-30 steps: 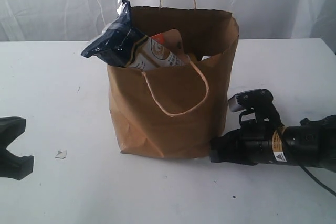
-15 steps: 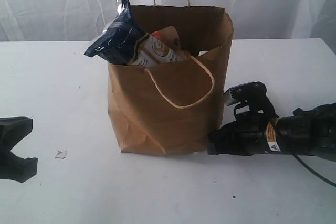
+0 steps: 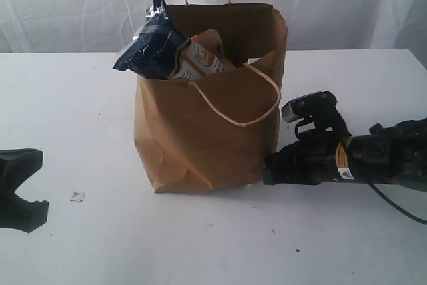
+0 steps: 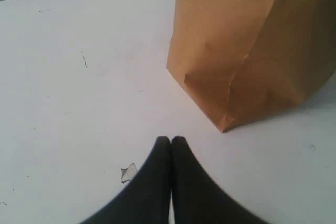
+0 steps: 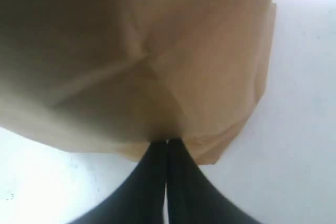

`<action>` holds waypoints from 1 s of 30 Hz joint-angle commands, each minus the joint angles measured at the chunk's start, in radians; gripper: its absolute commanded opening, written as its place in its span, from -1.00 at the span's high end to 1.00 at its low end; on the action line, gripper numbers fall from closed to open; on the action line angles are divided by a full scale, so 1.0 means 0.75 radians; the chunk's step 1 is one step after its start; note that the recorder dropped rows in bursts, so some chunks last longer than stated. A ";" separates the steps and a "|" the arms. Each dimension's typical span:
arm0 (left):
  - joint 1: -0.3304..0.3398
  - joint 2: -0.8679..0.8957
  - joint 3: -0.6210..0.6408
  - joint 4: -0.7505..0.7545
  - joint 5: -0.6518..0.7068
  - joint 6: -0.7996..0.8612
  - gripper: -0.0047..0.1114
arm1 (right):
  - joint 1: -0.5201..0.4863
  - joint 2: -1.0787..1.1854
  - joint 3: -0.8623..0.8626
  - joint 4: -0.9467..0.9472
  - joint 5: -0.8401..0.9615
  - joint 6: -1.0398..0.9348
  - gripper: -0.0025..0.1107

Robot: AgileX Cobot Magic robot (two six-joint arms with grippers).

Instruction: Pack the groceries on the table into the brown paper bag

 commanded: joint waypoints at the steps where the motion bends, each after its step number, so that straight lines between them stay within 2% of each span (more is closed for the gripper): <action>1: 0.000 -0.001 0.008 0.012 -0.025 -0.012 0.92 | 0.000 -0.010 -0.007 -0.160 -0.096 0.131 0.96; 5: 0.000 -0.001 0.008 0.012 -0.028 -0.012 0.92 | 0.000 -0.010 -0.007 -0.321 -0.120 0.278 0.95; 8: 0.000 -0.001 0.008 0.012 -0.064 -0.012 0.92 | 0.000 -0.010 0.013 -0.362 -0.114 0.353 0.84; 11: 0.000 -0.001 0.008 0.012 -0.120 -0.010 0.92 | 0.000 -0.036 0.072 -0.362 -0.106 0.353 0.72; 14: 0.000 -0.003 0.008 0.057 -0.087 0.003 0.92 | 0.000 -0.107 0.162 -0.336 -0.106 0.270 0.75; 18: 0.000 -0.040 0.008 0.067 -0.027 0.003 0.92 | 0.000 -0.288 0.320 -0.018 -0.127 0.053 0.96; 21: 0.000 -0.090 0.008 0.094 0.014 0.003 0.92 | 0.000 -0.458 0.430 0.182 -0.194 -0.082 0.96; 25: 0.000 -0.156 0.008 0.075 0.063 -0.009 0.92 | 0.000 -0.710 0.542 0.244 -0.263 -0.099 0.96; 30: 0.000 -0.187 0.008 0.065 0.023 -0.009 0.92 | 0.000 -1.005 0.609 0.304 -0.219 -0.097 0.96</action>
